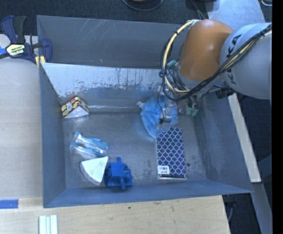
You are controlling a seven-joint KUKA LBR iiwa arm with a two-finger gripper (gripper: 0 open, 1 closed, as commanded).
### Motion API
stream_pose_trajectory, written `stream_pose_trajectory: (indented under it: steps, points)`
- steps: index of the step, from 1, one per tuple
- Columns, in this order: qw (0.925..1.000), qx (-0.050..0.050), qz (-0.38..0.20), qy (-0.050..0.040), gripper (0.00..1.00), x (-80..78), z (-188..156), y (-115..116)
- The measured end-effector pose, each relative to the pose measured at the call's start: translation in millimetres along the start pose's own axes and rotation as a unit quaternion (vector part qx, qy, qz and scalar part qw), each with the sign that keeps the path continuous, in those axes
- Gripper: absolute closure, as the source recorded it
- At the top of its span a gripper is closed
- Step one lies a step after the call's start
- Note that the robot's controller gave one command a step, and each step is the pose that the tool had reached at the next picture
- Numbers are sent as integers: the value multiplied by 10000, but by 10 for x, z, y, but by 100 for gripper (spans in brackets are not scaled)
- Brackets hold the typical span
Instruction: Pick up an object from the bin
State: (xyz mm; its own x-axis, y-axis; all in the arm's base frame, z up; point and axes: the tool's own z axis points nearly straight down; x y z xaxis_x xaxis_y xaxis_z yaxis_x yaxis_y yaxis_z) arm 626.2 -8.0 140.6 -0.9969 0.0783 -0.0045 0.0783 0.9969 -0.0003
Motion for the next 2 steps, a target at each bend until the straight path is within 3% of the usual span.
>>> stream_pose_trajectory:
  steps: [1,2]
  points:
    - [9999,-13,138,-73,0,53,-792,111]
    - [9994,1,-338,-14,0,54,-399,-69]
